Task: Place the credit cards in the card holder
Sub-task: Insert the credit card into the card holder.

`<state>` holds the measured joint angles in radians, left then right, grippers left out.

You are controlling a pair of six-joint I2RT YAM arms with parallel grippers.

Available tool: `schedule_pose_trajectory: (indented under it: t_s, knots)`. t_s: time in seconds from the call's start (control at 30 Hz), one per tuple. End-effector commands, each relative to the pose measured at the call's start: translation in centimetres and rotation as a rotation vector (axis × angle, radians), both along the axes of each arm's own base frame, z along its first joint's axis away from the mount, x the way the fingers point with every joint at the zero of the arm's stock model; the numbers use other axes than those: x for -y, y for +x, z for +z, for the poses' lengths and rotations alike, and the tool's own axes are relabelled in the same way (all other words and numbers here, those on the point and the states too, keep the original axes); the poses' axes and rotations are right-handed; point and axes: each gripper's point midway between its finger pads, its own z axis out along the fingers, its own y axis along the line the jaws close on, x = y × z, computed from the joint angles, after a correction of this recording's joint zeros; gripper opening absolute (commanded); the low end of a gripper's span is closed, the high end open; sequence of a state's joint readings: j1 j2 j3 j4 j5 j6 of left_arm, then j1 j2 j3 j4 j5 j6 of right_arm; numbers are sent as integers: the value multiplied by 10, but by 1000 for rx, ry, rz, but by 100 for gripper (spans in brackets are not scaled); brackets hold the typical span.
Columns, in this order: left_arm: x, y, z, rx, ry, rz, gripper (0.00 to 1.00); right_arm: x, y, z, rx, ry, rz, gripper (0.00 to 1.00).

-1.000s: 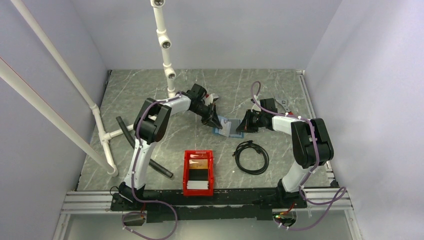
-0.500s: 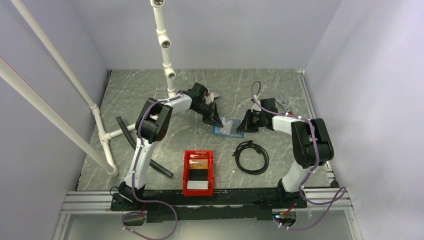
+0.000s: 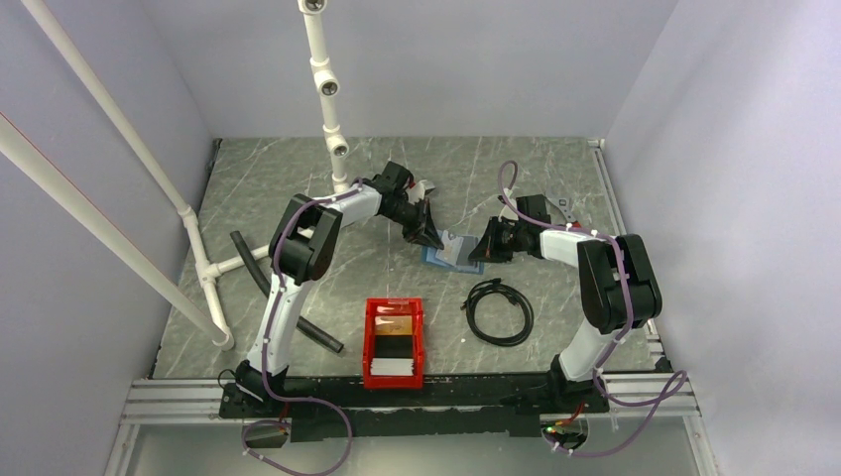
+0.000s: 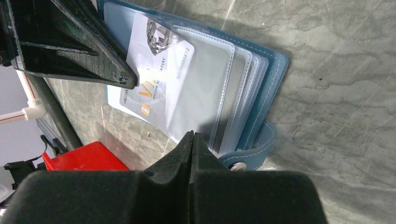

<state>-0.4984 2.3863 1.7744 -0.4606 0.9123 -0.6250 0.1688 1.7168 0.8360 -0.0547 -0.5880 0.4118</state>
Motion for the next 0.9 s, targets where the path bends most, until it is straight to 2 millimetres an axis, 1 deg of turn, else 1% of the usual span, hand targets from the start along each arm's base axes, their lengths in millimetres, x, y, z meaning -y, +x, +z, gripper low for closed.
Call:
schedule_pose_trajectory:
  t_s: [0.0,0.1,0.2,0.3,0.4,0.5,0.57,0.67,0.73,0.87]
  knots:
    - [8,17,1,93,-14,51,0,10,1,-17,-13,-74,-14,0]
    - [10,18,-2,103,-13,76,0,9,1,-18,-17,-68,-10,0]
    - [6,23,-5,107,11,92,0,9,1,-17,-15,-72,-10,0]
    - [3,30,0,119,13,115,0,9,0,-17,-17,-72,-9,0]
    - [4,32,8,118,-8,139,0,9,0,-17,-16,-71,-9,0]
    - [8,30,18,113,-46,174,0,9,0,-17,-14,-68,-8,0]
    - [13,26,21,108,-63,197,0,8,0,-17,-15,-66,-8,0]
    - [25,14,23,88,-82,189,0,8,1,-16,-15,-62,-9,0]
    - [32,10,24,88,-102,188,0,8,1,-16,-15,-61,-9,0]
    - [35,7,18,83,-90,184,0,7,0,-16,-17,-60,-9,0]
